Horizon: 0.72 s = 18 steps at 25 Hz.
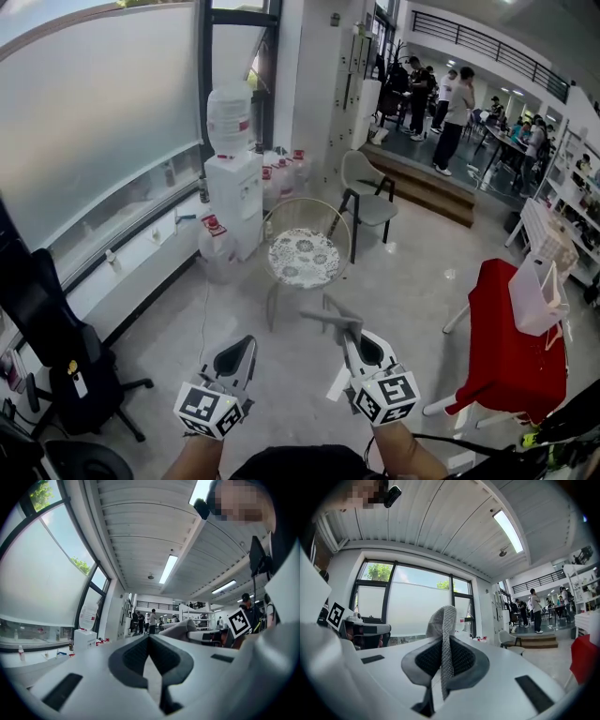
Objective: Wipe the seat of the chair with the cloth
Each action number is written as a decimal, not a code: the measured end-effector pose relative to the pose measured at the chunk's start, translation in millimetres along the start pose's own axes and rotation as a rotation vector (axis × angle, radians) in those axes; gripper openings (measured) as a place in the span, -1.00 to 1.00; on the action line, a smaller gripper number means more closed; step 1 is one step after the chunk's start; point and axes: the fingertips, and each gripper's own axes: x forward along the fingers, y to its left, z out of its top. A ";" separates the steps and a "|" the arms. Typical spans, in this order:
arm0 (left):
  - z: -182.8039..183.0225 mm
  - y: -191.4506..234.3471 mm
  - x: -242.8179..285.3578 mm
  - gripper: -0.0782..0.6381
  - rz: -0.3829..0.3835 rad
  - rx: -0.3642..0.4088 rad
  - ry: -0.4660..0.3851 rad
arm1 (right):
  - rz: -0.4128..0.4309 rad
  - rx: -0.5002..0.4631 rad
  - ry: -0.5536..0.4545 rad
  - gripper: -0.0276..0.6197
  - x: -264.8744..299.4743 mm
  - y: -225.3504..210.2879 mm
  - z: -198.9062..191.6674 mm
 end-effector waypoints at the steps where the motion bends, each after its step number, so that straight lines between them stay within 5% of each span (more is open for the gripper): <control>1: -0.9 3.8 -2.6 -0.76 -0.002 0.002 -0.001 | -0.001 0.001 0.003 -0.84 1.3 3.8 -2.0; 10: -7.9 23.0 -9.0 -0.76 0.001 -0.023 0.004 | 0.000 0.010 0.028 -0.84 16.4 16.8 -12.7; 18: -11.1 34.8 36.0 -0.76 -0.004 -0.032 0.016 | 0.029 0.045 0.008 -0.84 57.2 -11.0 -13.1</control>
